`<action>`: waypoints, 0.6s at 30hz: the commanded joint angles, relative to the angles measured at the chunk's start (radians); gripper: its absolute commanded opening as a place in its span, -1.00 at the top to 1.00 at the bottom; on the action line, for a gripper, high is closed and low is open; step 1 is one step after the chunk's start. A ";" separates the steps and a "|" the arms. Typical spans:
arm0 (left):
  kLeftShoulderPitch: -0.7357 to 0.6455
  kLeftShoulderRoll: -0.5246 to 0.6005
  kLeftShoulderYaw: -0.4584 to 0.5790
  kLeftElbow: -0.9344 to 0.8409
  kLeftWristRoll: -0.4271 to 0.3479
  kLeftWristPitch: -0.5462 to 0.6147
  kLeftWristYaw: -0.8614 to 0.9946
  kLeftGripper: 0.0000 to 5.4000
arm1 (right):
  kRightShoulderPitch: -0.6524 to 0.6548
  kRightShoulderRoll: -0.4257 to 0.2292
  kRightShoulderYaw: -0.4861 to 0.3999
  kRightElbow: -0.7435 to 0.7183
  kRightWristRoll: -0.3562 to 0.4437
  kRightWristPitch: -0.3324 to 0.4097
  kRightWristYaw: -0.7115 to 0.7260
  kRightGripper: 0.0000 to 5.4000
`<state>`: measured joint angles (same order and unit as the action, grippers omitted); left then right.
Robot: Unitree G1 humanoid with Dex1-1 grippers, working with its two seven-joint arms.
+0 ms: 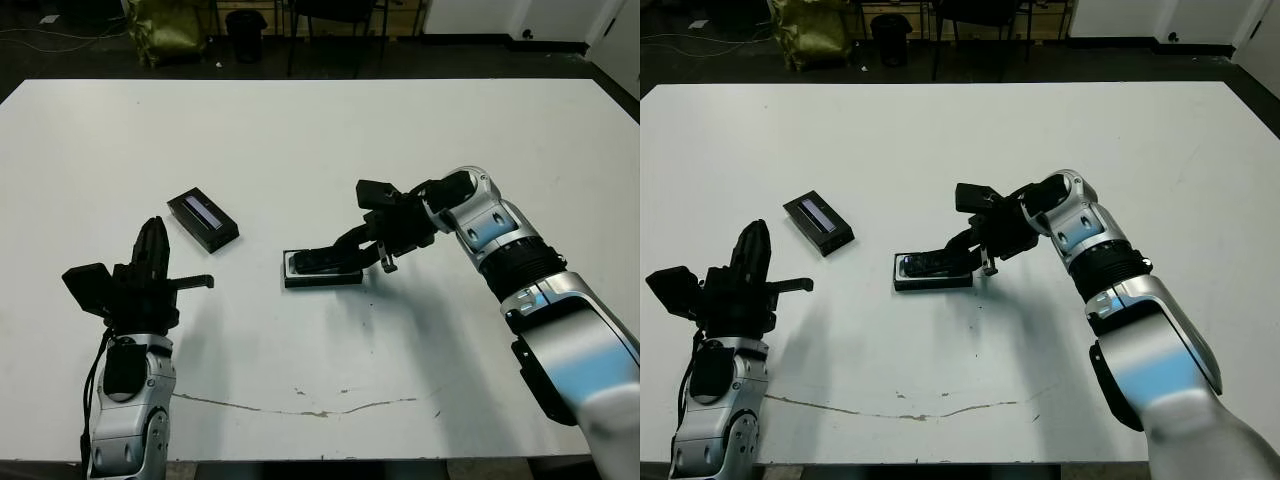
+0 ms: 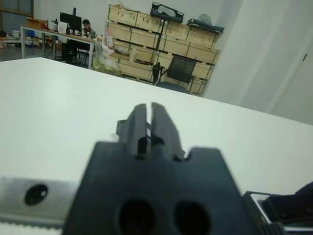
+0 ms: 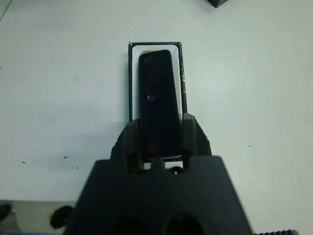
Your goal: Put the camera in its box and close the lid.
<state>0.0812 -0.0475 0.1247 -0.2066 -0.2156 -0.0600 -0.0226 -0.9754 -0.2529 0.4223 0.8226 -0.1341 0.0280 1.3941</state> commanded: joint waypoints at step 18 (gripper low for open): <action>0.020 -0.012 -0.006 0.017 0.009 0.006 0.010 1.00 | -0.045 0.063 0.056 0.077 -0.051 0.000 0.016 0.80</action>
<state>0.0832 -0.0594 0.1172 -0.2043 -0.2054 -0.0691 -0.0167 -1.0322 -0.2098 0.4599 0.8822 -0.1723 0.0364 1.3996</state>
